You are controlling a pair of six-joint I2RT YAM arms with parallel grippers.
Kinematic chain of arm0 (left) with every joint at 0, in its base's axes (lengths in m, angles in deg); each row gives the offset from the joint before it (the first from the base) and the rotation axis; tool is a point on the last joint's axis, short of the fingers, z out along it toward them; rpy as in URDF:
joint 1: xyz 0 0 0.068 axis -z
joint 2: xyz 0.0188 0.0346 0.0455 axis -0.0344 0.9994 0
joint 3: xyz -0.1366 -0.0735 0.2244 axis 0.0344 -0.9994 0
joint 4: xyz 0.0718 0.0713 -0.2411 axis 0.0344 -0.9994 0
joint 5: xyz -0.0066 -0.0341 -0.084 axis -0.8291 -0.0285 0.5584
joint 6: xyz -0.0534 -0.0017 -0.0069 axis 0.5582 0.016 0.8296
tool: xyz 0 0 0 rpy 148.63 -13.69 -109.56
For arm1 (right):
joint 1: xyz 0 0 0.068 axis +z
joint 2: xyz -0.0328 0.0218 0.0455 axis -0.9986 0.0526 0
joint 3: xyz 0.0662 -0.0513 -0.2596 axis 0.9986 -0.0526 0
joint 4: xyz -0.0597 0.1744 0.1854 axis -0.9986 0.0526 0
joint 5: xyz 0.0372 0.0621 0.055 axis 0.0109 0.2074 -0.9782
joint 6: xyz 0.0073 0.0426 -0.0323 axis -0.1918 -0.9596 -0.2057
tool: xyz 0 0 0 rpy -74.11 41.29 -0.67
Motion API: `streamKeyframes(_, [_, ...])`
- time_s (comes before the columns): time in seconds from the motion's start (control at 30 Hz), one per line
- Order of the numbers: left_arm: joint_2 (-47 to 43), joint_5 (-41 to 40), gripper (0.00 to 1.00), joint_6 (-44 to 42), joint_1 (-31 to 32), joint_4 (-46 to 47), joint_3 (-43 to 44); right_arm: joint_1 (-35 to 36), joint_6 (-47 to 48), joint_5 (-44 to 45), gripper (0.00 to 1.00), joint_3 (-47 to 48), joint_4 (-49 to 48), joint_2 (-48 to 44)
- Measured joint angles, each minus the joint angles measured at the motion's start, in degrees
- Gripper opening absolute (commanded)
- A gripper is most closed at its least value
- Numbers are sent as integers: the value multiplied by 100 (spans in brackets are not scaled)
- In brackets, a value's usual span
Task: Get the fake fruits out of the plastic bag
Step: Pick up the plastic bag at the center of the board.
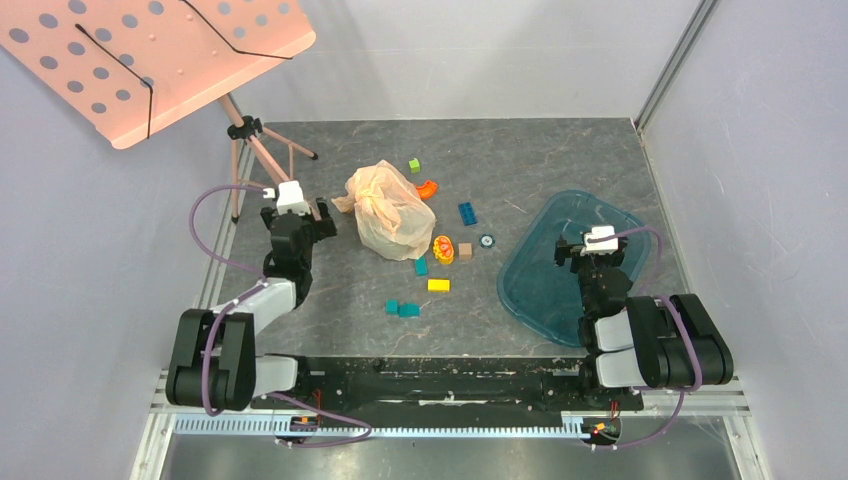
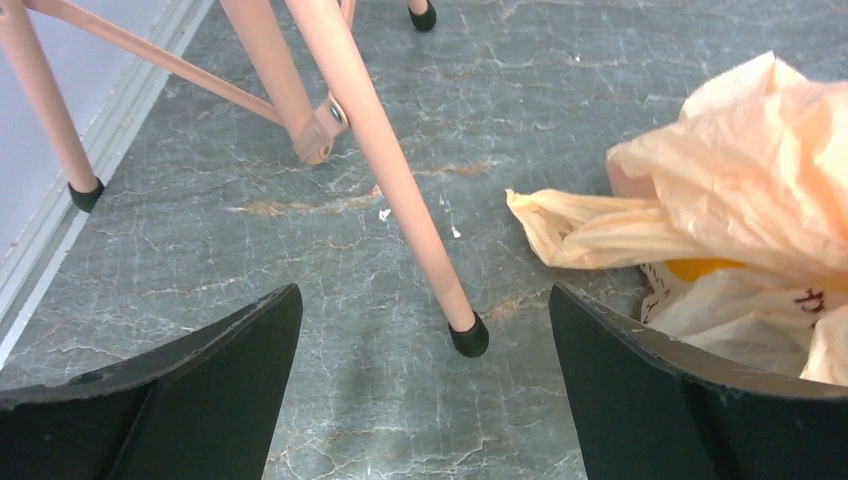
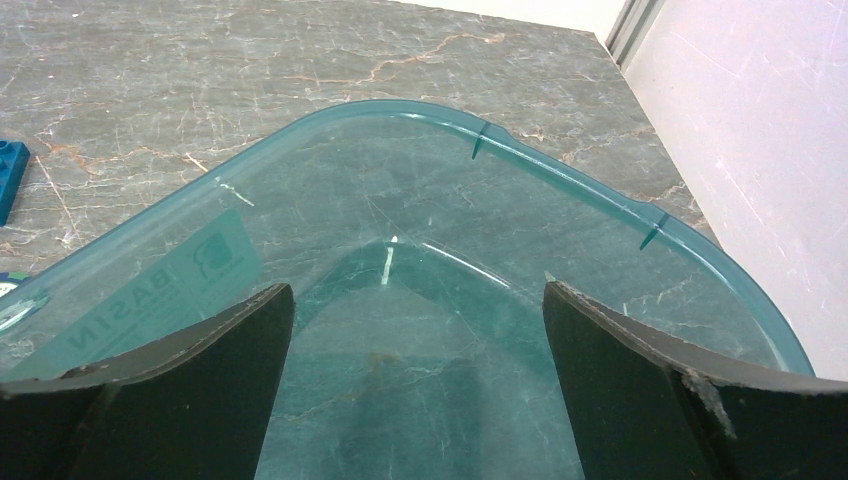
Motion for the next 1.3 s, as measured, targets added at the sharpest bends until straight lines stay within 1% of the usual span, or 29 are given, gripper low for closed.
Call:
streamKeyframes(0.2, [-728, -949, 100, 33, 804, -682, -188, 0, 0, 0, 98, 0, 0, 0])
streamKeyframes(0.37, [-1375, -1851, 100, 39, 1687, -1283, -173, 0, 0, 0, 98, 0, 0, 0])
streamKeyframes(0.47, [-1600, -2087, 100, 304, 1971, -1770, -61, 0, 2, 0, 98, 0, 0, 0])
streamKeyframes(0.57, [-1740, -1963, 100, 723, 1982, -2098, 59, 0, 0, 0, 98, 0, 0, 0])
streamKeyframes(0.67, [-1799, -1545, 100, 1036, 1982, -2098, 66, 0, 2, 0, 98, 0, 0, 0])
streamKeyframes(0.83, [-1469, -1027, 100, 1189, 1982, -2094, 201, 0, 0, 0, 98, 0, 0, 0])
streamKeyframes(1.1, [-870, -330, 100, 1298, 1980, -1672, 433, 0, 2, 0, 98, 0, 0, 0])
streamKeyframes(1.3, [-529, 164, 98, 1392, 1738, -1379, 634, 0, 0, 0, 98, 0, 0, 0])
